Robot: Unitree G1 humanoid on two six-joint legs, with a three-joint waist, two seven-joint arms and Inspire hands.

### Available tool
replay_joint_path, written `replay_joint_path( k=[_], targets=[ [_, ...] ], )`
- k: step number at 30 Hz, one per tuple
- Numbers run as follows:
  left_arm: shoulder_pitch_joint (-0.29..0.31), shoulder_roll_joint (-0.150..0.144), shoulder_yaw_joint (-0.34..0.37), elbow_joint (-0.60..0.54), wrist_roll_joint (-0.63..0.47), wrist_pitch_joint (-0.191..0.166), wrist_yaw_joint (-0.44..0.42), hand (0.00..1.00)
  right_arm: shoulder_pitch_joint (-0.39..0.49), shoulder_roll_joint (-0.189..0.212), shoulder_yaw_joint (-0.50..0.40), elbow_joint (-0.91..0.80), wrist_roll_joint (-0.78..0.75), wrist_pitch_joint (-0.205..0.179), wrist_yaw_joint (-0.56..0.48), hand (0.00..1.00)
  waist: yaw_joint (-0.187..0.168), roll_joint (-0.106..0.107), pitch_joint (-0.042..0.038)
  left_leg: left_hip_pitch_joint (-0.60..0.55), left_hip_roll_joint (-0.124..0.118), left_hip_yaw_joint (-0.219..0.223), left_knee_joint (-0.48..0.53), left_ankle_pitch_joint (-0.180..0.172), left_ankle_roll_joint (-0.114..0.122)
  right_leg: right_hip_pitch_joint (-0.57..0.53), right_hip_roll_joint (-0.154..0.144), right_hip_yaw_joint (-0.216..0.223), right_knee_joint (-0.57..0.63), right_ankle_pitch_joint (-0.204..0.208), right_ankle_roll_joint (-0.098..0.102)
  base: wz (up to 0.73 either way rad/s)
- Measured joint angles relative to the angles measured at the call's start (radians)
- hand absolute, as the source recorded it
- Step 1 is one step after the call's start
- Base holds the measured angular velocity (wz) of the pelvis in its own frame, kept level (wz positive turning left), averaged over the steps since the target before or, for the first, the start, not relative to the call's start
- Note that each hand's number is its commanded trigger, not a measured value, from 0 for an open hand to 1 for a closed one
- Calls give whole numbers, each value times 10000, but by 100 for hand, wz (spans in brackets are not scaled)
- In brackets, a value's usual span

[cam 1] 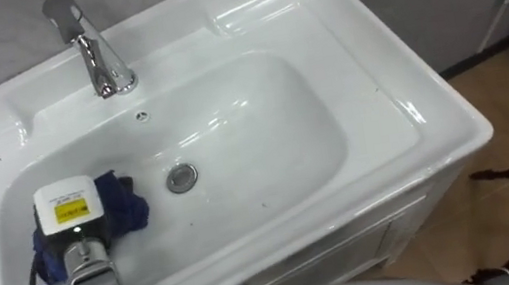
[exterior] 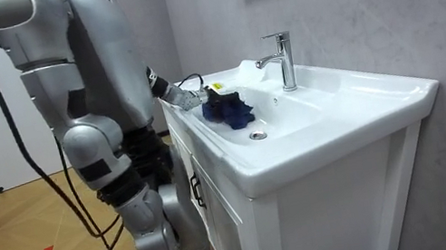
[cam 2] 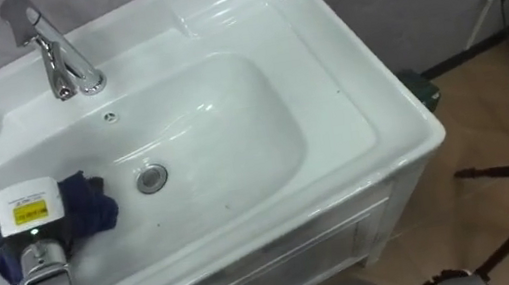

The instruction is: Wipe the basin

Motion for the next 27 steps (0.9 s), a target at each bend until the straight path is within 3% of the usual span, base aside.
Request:
replay_joint_path(
  k=[1,5,9,11,16,20,23,27],
  targets=[
    [-137,-54,154,3,-495,-242,200,100,10,9,16,-2,60,-123,-37,0,-4,-39,83,-41,-3,-162,-5,1,0,61,-1,-70,-109,-5,10,35],
    [-203,-141,830,-479,-1582,-1060,598,100,61,20,92,-77,460,-563,-6,0,91,-75,130,-311,-19,-511,41,-2,0,-57,-7,-159,-228,-5,32,16],
    [-186,-143,1104,-1415,-2372,-1300,593,100,115,73,189,-91,636,-965,0,0,105,-129,207,-549,-12,-576,67,-2,-1,-151,-43,-408,-256,55,17,15],
    [-185,-148,1222,-2392,-2592,-1476,610,100,195,110,200,-97,831,-1089,-5,0,316,-226,252,-640,-8,-699,43,-2,-1,-202,-56,-532,-286,62,5,9],
    [-180,-145,1499,-3971,-2785,-1828,847,100,339,166,207,-138,980,-1550,-20,0,375,-162,225,-629,-25,-722,-2,-6,-2,-113,-82,-591,-439,63,14,3],
    [-174,-145,1515,-4941,-3087,-2323,1071,100,496,185,220,-141,1220,-1772,91,0,538,-108,213,-555,-23,-735,-26,-6,-3,-61,-83,-598,-433,63,14,1],
    [-172,-145,1498,-5061,-3081,-2628,1105,100,671,180,214,-106,1350,-1852,123,0,602,-87,195,-435,-23,-746,-24,-6,-2,90,-83,-603,-467,56,23,0],
    [-173,-145,1502,-5054,-3079,-2761,1105,100,717,180,215,93,1339,-1847,290,0,601,-41,165,-426,-32,-849,-21,-6,-3,111,-90,-653,-449,56,23,4]
  ],
)
